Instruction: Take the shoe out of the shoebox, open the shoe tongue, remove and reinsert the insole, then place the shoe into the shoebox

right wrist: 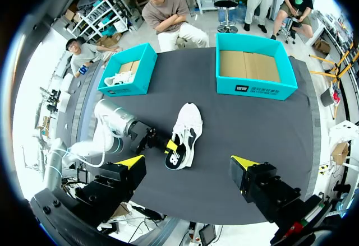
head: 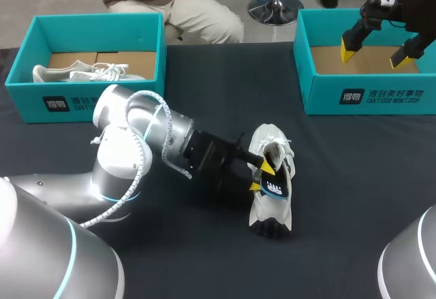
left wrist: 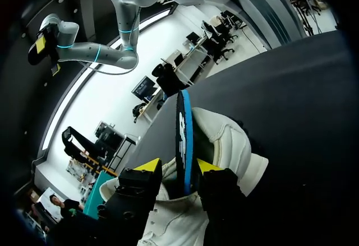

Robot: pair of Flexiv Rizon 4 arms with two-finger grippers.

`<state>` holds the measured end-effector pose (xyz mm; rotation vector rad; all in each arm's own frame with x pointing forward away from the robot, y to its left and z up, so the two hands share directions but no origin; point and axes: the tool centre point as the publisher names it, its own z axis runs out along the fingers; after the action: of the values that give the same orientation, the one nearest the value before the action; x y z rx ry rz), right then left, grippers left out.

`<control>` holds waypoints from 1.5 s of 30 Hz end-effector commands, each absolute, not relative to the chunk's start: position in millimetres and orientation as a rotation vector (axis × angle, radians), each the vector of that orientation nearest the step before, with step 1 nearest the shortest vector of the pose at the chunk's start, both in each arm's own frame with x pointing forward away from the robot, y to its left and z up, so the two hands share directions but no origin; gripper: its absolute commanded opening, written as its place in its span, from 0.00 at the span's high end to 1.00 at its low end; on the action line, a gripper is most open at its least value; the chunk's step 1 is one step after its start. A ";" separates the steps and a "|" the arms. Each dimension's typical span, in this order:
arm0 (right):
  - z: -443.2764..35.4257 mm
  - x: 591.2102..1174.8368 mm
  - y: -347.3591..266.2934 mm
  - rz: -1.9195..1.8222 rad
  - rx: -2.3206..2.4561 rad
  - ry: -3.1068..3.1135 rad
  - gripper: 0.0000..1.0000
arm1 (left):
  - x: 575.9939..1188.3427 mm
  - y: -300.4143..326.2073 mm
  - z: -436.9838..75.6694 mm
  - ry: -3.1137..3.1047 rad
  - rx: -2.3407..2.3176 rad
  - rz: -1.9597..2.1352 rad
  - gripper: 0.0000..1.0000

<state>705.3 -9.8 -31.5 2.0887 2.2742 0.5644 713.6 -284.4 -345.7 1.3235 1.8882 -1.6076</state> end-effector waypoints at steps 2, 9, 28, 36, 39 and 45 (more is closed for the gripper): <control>-30.8 707.6 -8.2 0.556 2.092 2.276 0.00 | 707.5 -279.1 -338.7 1.876 1.323 -1.603 0.62; -30.8 707.6 -8.2 0.556 2.092 2.276 0.00 | 700.3 -277.9 -333.4 1.856 1.327 -1.619 0.70; -30.8 707.6 -8.2 0.556 2.092 2.276 0.00 | 708.7 -285.9 -348.0 1.884 1.368 -1.596 1.00; -30.8 707.6 -8.2 0.556 2.092 2.276 0.00 | 719.4 -285.5 -354.8 1.914 1.365 -1.558 1.00; -30.8 707.6 -8.2 0.556 2.092 2.276 0.00 | 715.8 -284.9 -356.0 1.918 1.368 -1.562 0.95; -30.8 707.6 -8.2 0.556 2.092 2.276 0.00 | 709.3 -281.2 -353.6 1.920 1.369 -1.570 0.56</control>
<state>705.3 -9.8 -31.5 2.0887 2.2742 0.5644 712.5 -283.4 -353.2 1.3687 1.9171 -1.5758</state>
